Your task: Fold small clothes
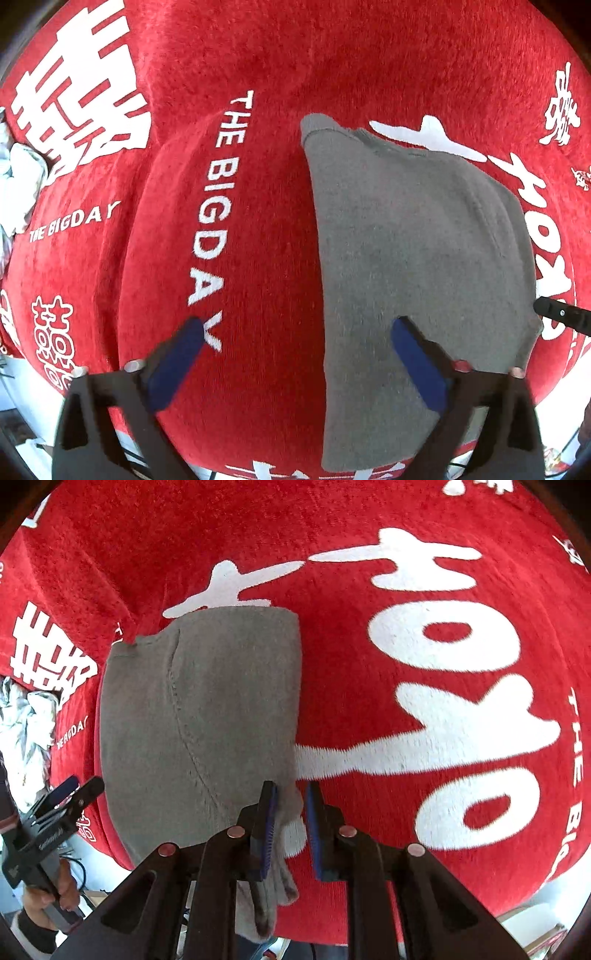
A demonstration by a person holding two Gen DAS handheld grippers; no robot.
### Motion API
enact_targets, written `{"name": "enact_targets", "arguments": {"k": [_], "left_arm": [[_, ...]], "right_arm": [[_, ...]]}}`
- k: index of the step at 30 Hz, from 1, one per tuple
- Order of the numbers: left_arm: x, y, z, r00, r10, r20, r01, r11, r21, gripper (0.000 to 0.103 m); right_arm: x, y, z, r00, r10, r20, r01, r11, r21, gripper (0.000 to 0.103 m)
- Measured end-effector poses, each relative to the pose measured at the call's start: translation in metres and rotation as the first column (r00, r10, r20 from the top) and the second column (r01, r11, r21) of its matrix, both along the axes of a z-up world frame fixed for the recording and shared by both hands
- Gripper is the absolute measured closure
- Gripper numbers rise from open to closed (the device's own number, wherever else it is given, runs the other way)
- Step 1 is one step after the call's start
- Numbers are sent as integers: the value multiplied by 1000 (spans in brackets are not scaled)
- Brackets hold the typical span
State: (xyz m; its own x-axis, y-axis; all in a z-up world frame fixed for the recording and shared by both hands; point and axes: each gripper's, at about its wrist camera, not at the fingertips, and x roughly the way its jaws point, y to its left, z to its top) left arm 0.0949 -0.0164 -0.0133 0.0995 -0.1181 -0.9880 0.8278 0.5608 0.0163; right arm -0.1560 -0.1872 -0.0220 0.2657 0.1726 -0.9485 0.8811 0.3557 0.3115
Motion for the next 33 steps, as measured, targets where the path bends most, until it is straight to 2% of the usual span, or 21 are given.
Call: {"name": "enact_targets", "arguments": {"k": [5,6,7,8,9,10,12,15,17,18,20,21,22,23,28,33], "left_arm": [[-2,9,2,1000,13,-23,-13,1000,23,1],[-2,11,3,1000,20,-16,-20,999,25,1],[-2,13,5,1000,26,-5,-26,999,22,1],[-2,14,8,999,33,20,-34,999,17,1],[-2,16,10,998,34,48,-35,999,16,1],[-3,17,12,997,31,75,-32,999,18,1],[-5,19,14,994,20,105,-22,1000,16,1],[-5,20,11,998,13,62,-15,999,31,1],[-8,22,10,997,4,80,-8,998,61,1],[-9,23,10,997,1,81,-6,998,64,1],[-11,26,11,998,2,69,-7,998,63,1],[-12,27,11,998,5,63,-9,998,65,1],[-13,28,12,998,7,57,-11,998,66,1],[-13,29,13,998,7,55,-11,998,67,1],[-17,33,13,1000,16,22,-17,997,69,1],[-20,36,14,1000,3,25,-5,997,81,1]], "right_arm": [[-3,11,8,999,-23,-24,22,1000,-6,84],[-3,14,10,999,-22,-33,21,1000,-10,79],[-3,16,13,999,-18,-43,17,1000,-16,63],[-2,20,16,998,-10,-66,8,999,-37,52],[1,22,19,996,-3,-85,-2,998,-59,34],[2,25,22,996,4,-95,-11,997,-76,27],[5,32,28,996,17,-85,-25,995,-92,26],[9,39,32,997,19,-78,-26,996,-88,22],[11,44,35,997,18,-79,-26,995,-99,21],[12,46,35,997,16,-80,-25,994,-104,18],[13,50,36,997,11,-73,-19,994,-107,17],[14,52,36,998,9,-64,-16,994,-106,14],[14,55,37,998,8,-62,-14,994,-108,2],[15,57,38,998,7,-63,-14,994,-111,0],[21,64,42,998,13,-59,-20,992,-125,0],[27,67,45,993,28,-111,-42,991,-127,0]]}}
